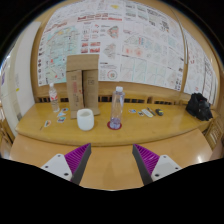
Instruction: Pour water
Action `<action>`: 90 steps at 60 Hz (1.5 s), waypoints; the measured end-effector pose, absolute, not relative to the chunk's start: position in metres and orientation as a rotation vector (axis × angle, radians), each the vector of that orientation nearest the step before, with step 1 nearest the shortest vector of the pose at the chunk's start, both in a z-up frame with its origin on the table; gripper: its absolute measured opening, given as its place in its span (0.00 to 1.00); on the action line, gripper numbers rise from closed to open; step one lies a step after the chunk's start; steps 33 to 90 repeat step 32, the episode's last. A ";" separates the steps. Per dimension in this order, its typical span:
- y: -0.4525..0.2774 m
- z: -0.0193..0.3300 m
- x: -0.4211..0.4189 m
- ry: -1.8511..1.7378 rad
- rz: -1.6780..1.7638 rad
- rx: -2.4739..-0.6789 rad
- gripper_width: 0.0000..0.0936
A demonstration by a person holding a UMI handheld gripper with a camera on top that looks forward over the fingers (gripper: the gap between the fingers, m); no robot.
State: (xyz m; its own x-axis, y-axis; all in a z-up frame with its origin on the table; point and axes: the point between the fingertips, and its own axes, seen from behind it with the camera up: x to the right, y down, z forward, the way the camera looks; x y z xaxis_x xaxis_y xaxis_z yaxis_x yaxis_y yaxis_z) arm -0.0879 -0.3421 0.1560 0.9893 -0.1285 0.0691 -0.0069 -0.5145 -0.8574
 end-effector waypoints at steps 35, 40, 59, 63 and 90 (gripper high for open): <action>-0.521 0.193 -0.126 0.109 -0.202 -2.094 0.91; -0.521 0.193 -0.126 0.109 -0.202 -2.094 0.91; -0.521 0.193 -0.126 0.109 -0.202 -2.094 0.91; -0.521 0.193 -0.126 0.109 -0.202 -2.094 0.91; -0.521 0.193 -0.126 0.109 -0.202 -2.094 0.91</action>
